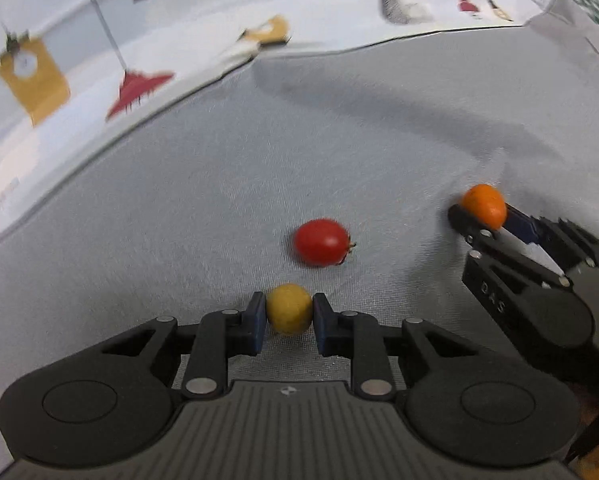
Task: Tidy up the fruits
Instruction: 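Grasp a mandarin orange with the right tool while the left tool grasps a yellow fruit, then carry the held orange and yellow fruit over the blue plate with both tools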
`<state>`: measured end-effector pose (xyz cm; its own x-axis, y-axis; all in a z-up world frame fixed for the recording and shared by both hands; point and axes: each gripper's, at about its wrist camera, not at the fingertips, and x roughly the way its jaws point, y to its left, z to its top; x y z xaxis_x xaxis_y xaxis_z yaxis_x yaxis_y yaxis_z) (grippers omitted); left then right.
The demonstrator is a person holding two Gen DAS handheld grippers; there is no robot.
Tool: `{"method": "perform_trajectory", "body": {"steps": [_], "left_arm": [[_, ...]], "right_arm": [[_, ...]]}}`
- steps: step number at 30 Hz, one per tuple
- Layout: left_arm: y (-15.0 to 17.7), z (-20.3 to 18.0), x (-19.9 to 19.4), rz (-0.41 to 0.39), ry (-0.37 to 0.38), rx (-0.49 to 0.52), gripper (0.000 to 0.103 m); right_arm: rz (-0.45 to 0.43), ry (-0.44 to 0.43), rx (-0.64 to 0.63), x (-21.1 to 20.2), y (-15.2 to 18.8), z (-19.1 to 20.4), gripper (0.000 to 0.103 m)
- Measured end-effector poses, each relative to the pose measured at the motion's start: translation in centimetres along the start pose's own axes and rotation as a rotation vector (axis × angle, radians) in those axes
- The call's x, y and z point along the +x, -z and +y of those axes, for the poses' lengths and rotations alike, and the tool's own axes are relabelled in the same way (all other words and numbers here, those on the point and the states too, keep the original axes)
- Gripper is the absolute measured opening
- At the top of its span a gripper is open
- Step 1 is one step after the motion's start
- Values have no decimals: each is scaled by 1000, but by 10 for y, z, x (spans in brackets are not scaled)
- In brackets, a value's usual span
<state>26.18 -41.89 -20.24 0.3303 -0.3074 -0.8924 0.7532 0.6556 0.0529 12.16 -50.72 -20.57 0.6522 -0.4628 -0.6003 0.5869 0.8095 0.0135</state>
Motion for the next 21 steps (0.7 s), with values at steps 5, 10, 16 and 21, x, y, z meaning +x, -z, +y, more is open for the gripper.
{"method": "perform_trajectory", "body": {"steps": [5,10,16,21], "left_arm": [[6,3,-33,-17,-5,-40,27],[28,13,-107,-50,-56,-108,27],[109,32,-206,-26,-98,-213,27],[192,42,-277,-7,-148,-288,27]], "right_arm": [[-37,42,50,-6,0,-8,38],[-99,124,130,-36,-6,-21,38],[-184,25,169,-138,-9,-5,38],[-160,-201,61,-242,18,30,38]]}}
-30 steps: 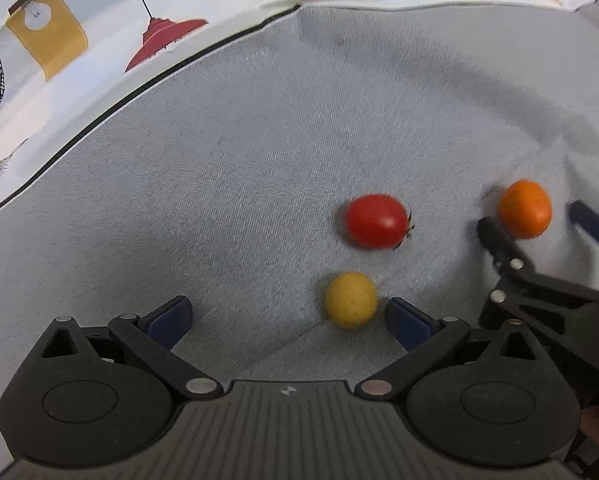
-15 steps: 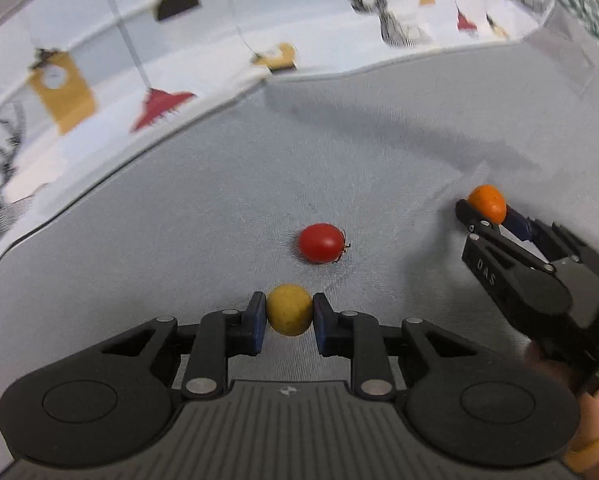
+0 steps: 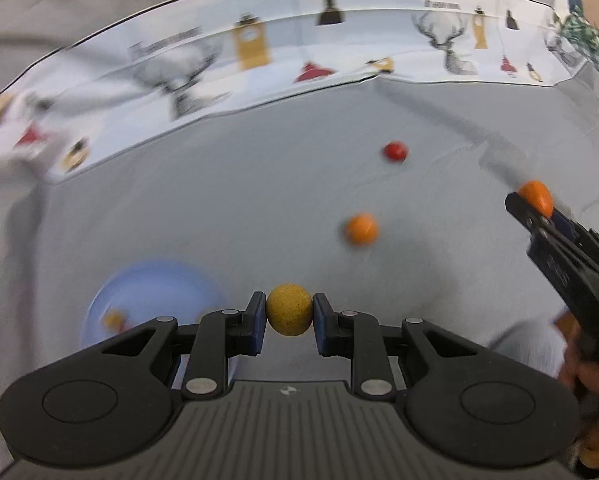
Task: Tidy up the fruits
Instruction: 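Carry the held orange and yellow fruit over the blue plate with both tools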
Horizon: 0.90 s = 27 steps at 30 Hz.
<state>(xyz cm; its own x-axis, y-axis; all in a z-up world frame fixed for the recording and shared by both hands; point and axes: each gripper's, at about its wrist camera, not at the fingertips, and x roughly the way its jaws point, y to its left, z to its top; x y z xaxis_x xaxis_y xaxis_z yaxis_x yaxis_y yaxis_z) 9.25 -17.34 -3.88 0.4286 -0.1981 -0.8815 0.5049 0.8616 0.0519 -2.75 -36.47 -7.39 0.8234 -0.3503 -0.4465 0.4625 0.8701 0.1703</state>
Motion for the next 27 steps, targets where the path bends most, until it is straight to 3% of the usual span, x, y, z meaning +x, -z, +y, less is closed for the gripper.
{"method": "perform_trajectory", "body": {"steps": [7,10,17,27], "left_arm": [[99,48,-65,20,-46,-127,27],[134,60,-86,3,-74,-163,27],[193,78,-121,-58,-73,-259,27],[212,95,-148,-142,-55,-325,27]], "right_arm": [[158,-339,-44,-101,16,68,38],[184,-426,-90,-132,20,97,38],[161,-504,-293,-196,34,151,38],[115,-495,-403,-232,38,178,38]]}}
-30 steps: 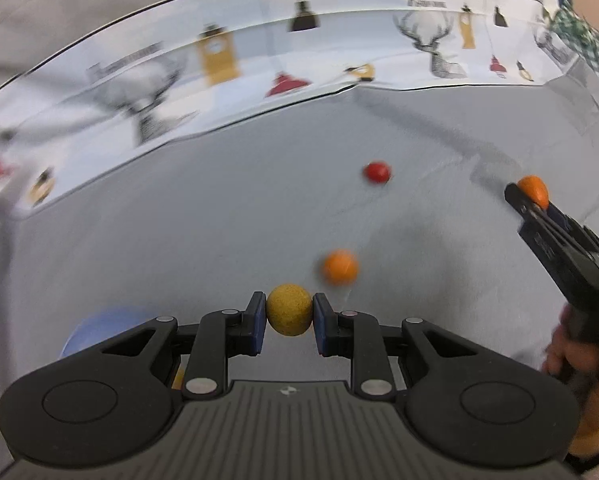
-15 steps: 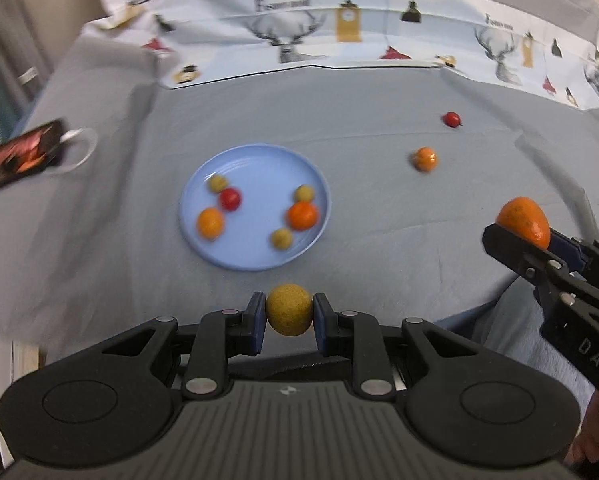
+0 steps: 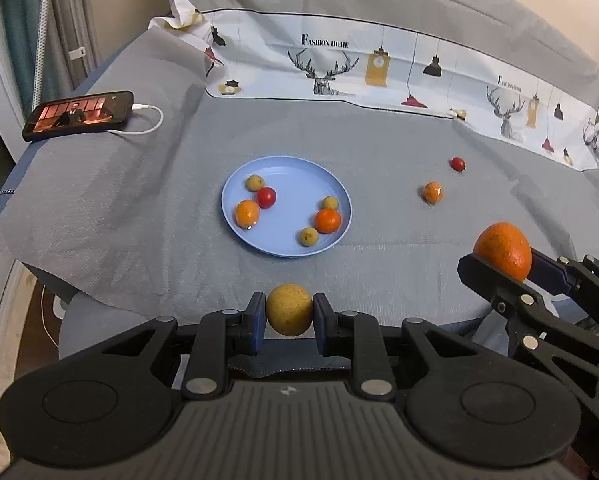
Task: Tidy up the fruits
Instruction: 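Carry the held orange and yellow fruit over the blue plate with both tools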
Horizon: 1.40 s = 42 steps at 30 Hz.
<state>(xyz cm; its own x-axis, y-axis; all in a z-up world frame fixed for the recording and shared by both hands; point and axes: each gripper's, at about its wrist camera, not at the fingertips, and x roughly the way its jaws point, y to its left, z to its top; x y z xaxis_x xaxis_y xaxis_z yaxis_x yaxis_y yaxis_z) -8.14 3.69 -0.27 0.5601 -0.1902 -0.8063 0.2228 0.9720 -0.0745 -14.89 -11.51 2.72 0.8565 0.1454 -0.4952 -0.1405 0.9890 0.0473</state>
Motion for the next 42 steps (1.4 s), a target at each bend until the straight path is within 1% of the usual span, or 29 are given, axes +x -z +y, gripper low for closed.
{"method": "perform_trajectory", "body": {"steps": [7,13,29,35,42], "left_arm": [[-2,4,2,-6,18,-7,27],[-3,7,8,0,24,-13,27],[-8,9,27,42,19,-21,27],[-17,12,40,57,15,-29,27],[-35,15,60,82,22,-44,27]], "right_arm": [[10,15,-23,2,-1,7,38],[24,22,-23,8,-1,6,38],[68,23,5,25,1,0,38],[96,30,8,38,2,-4,38],[125,43,16,59,2,-10,38]]}}
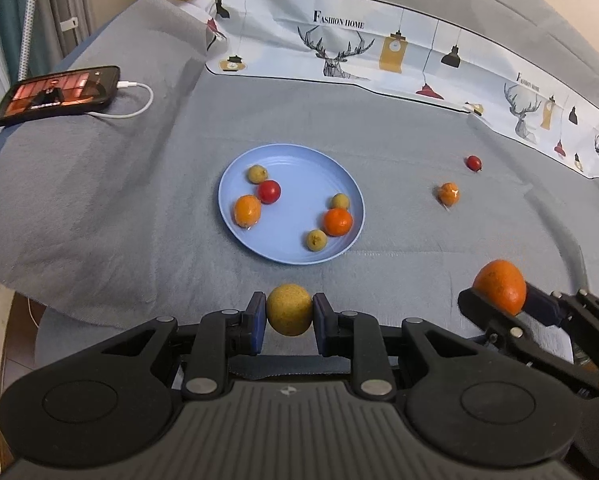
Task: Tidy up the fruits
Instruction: 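Carry the held orange and yellow fruit over the blue plate with both tools, then open both tools to drop the orange and yellow fruit onto the plate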
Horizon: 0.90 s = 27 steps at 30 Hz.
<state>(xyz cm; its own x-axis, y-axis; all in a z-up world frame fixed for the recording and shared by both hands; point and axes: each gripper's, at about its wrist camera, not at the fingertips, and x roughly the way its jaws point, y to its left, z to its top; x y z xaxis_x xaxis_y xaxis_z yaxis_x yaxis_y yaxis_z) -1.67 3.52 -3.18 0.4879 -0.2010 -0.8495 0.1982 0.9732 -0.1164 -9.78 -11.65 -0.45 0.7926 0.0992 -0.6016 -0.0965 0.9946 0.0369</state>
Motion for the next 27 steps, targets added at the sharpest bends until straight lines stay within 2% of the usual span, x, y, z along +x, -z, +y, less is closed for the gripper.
{"method": "perform_trajectory", "body": {"steps": [8,13,18,27], "left_arm": [[-34,-1,36,38,-9,17,27],[-67,1,75,52,-27,18,27],[-94,8,120,100,-36,2,27],[-117,11,181,148,-70,18,27]], "right_arm": [[48,5,15,41,-7,-7,38],[82,13,26,83,-17,-15,38],[116,-1,21,129,-24,-19,38],[165,-24,-41,197,-30,-16,38]]}}
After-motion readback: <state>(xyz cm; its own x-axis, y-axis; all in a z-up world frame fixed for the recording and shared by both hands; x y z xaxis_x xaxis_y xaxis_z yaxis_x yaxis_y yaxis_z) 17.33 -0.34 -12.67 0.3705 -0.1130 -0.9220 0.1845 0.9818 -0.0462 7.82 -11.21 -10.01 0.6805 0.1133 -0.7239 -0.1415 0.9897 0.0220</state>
